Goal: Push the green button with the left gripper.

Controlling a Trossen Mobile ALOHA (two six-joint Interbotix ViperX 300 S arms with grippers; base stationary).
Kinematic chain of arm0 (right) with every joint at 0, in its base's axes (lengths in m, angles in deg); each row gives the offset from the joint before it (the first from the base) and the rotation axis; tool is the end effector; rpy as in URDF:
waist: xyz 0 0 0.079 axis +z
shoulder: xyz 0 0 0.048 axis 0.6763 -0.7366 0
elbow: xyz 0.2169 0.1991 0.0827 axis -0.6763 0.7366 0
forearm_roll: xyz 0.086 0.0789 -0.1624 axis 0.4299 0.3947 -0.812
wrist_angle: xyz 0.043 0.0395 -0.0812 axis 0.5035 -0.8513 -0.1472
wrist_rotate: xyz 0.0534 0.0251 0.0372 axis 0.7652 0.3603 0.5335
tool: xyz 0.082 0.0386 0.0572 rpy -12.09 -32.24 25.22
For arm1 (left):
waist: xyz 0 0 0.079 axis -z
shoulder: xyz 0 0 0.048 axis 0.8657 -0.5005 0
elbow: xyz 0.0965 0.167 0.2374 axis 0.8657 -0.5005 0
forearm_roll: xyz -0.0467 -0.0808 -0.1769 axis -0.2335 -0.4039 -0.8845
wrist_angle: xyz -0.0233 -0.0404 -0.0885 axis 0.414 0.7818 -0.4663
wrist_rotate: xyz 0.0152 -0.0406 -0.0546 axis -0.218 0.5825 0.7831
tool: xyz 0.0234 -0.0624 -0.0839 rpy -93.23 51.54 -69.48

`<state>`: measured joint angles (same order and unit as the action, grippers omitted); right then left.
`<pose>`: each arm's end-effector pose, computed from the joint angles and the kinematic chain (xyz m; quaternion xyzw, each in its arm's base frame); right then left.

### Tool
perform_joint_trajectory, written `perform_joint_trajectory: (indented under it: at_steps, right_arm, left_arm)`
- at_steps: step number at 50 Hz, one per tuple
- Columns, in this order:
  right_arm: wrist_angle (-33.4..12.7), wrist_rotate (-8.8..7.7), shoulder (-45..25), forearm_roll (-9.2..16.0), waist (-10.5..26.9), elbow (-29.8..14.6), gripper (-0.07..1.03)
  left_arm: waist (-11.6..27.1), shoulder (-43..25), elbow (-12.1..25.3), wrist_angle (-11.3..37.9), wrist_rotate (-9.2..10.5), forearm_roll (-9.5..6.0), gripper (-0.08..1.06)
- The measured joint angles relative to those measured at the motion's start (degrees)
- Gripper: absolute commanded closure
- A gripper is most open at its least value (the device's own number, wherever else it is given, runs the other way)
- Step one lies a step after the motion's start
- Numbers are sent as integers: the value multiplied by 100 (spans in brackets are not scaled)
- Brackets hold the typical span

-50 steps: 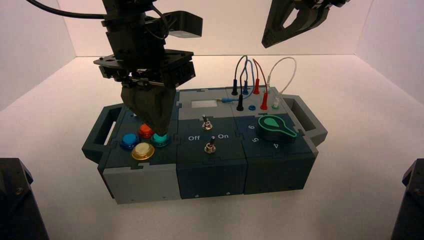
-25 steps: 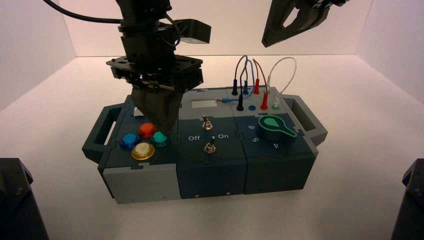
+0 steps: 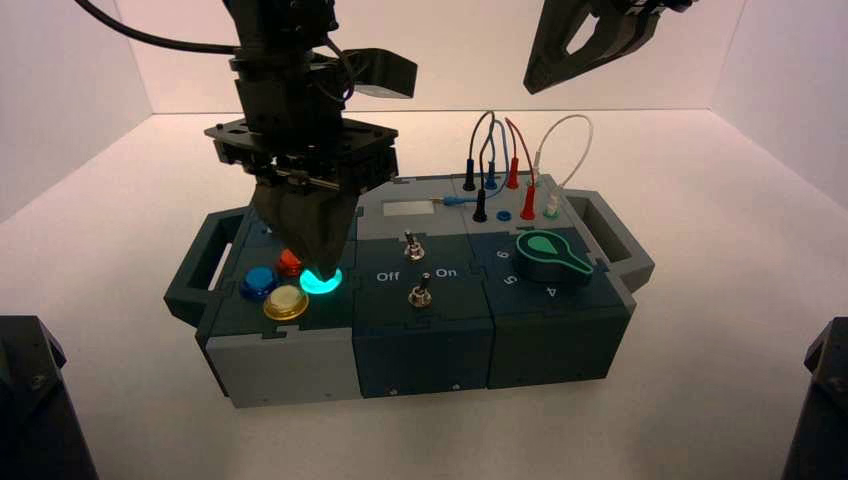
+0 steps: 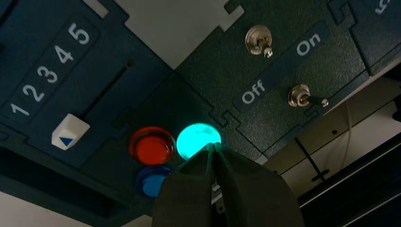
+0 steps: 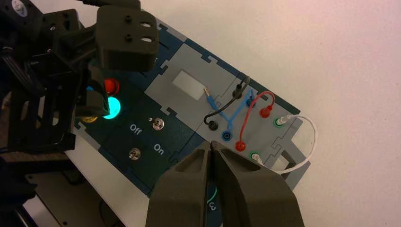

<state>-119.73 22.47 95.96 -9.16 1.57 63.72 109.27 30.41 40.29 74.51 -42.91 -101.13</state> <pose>0.1873 0.1939 0.1559 -0.1237 0.4389 0.3368 0.8238 0.1374 -0.2035 0.0351 0.1878 0.7060 -0.2736 0.6256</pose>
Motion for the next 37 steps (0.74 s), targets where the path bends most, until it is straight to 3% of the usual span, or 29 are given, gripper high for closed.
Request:
perform_joint_trajectory:
  at_steps: [37]
  right_arm:
    - [-9,9,114,-53,0,0,99]
  left_arm:
    - [-9,747,35,35,44,79,101]
